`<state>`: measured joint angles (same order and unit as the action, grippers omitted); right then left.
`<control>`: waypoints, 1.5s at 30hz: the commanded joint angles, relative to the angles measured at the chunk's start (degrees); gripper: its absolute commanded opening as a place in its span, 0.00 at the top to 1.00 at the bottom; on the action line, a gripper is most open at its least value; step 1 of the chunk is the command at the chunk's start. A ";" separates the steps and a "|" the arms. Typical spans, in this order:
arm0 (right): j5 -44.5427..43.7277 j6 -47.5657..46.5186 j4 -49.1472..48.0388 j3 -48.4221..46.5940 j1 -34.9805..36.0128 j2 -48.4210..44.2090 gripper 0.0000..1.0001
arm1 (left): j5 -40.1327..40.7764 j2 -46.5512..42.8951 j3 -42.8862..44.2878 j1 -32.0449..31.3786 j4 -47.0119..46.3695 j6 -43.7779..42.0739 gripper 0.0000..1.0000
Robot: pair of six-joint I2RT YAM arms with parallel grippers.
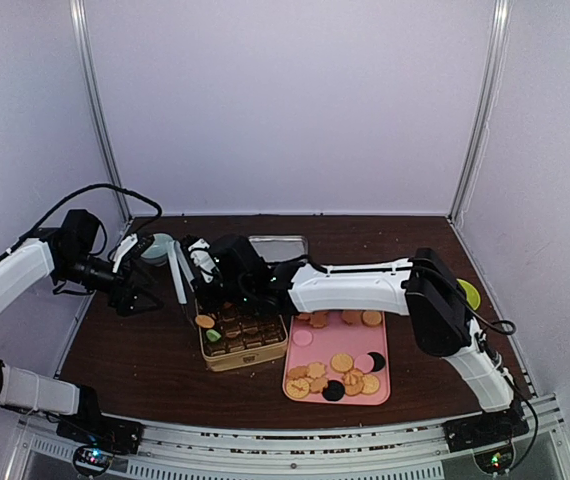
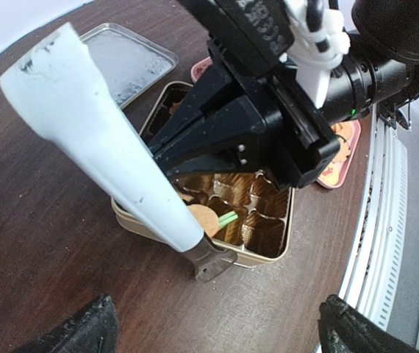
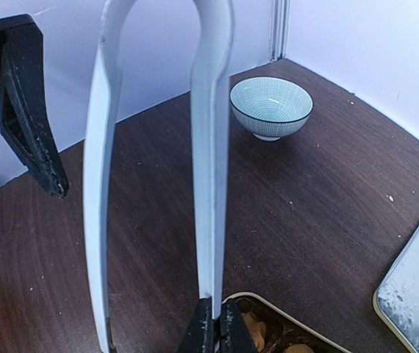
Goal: Pack the cookies
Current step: Pick up the clamp from the plate, then pass from the right arm to the left
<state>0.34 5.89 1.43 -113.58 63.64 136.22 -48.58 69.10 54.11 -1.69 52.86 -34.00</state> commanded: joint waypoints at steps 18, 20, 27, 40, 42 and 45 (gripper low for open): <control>-15.07 -2.88 -17.14 12.75 4.75 -12.06 1.00 | -0.71 1.32 0.36 0.47 -0.13 -0.98 0.02; -16.93 -3.81 -18.04 13.66 5.18 -12.38 1.00 | -0.73 1.22 0.43 0.51 -0.10 -0.91 0.02; -19.76 -5.69 -19.86 14.86 6.26 -12.68 1.00 | -0.64 0.62 0.73 0.54 0.18 -0.63 0.02; -23.47 -10.71 -21.86 13.26 6.72 -11.76 1.00 | -0.73 -0.67 0.07 0.48 1.19 -0.80 0.02; -23.51 -11.26 -21.85 12.85 6.69 -11.46 1.00 | -0.81 -0.73 0.10 0.56 1.26 -0.70 0.02; -23.48 -12.03 -21.83 12.30 6.44 -10.99 1.00 | -0.69 -0.68 0.21 0.49 1.19 -0.55 0.02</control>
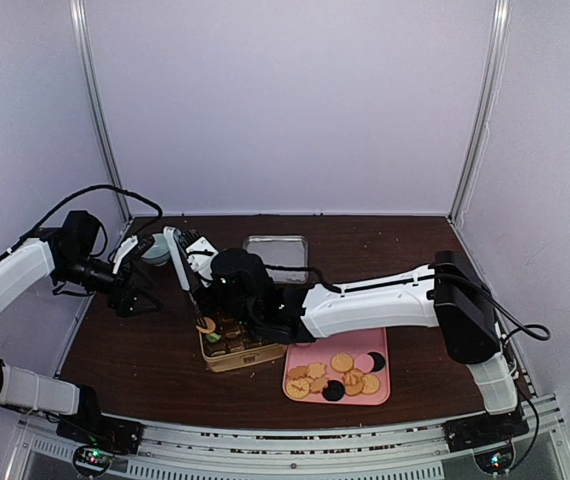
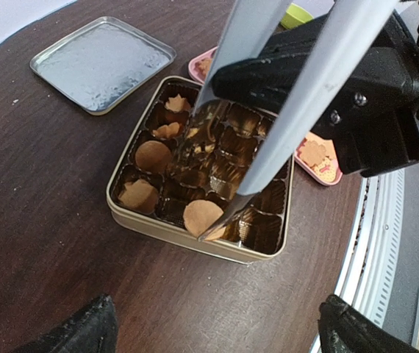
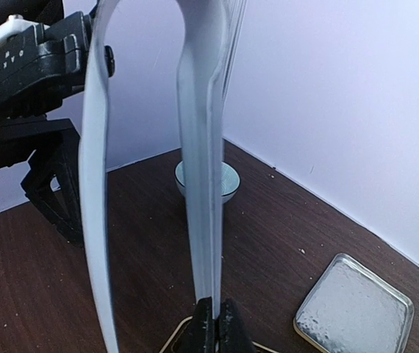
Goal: Pack the cookies
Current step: Pass from the right arm to the left
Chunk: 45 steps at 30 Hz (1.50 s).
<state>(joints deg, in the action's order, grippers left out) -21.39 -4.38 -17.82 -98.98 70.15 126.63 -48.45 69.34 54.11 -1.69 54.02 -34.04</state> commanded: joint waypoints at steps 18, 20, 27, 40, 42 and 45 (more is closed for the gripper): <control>-0.43 -0.78 -1.88 -4.67 -2.67 0.05 1.00 | -2.35 -1.91 0.60 0.48 0.03 -0.66 0.02; 0.29 1.52 -2.90 -3.26 -2.73 -1.88 1.00 | -4.38 -1.91 1.00 0.47 0.03 0.00 0.02; 11.89 14.95 -10.72 3.28 -2.52 -9.77 1.00 | -18.17 -0.29 5.43 0.17 3.54 0.91 0.09; 16.93 25.58 -18.59 6.63 -2.24 -11.76 1.00 | -24.04 -0.68 4.77 -1.86 10.12 -4.23 0.48; 16.99 25.72 -18.59 6.09 -2.18 -11.46 1.00 | -24.72 -0.21 5.22 -2.49 12.50 -6.46 0.59; 17.18 25.81 -18.65 5.56 -2.13 -11.19 1.00 | -25.05 0.69 5.90 -3.04 14.87 -8.59 0.76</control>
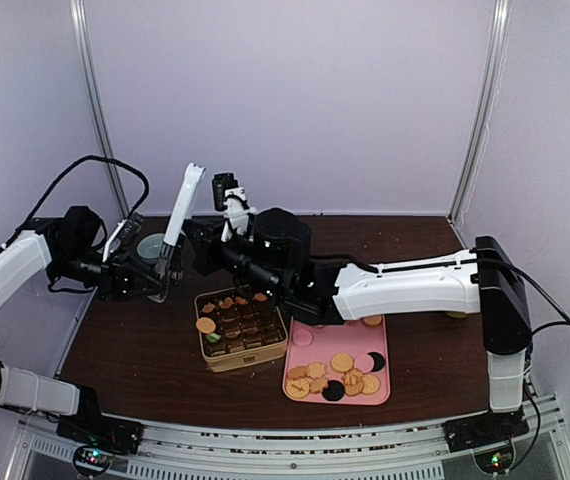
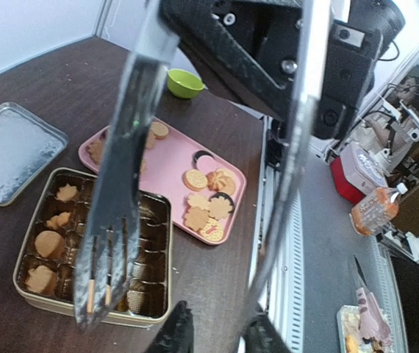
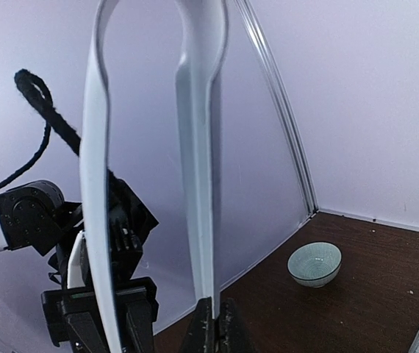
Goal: Pack the cookies
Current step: Pass from the right arm to the left
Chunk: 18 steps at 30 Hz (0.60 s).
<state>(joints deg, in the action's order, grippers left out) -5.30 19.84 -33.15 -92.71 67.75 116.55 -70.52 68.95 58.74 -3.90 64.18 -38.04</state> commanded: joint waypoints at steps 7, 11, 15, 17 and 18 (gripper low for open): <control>2.63 1.00 -3.45 2.82 -0.27 -4.04 1.00 | -3.57 4.57 4.20 -1.02 13.92 -13.71 0.99; 5.71 0.95 -3.03 4.73 -1.24 -6.17 0.92 | -4.09 5.70 5.10 -1.04 16.67 -16.69 1.00; 13.65 1.73 -0.72 6.73 -2.63 -8.32 0.56 | -3.88 5.63 6.33 -1.11 17.61 -17.40 1.00; 20.04 3.20 0.31 8.66 -4.10 -9.71 0.35 | -3.50 5.43 6.70 -1.11 17.73 -17.50 1.00; 22.95 4.43 0.02 10.20 -5.59 -10.60 0.27 | -3.41 5.35 6.85 -1.09 17.74 -17.50 1.00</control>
<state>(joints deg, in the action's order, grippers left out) 3.97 21.93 -32.53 -85.76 65.28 110.80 -73.38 74.56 63.42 -5.15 79.94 -53.91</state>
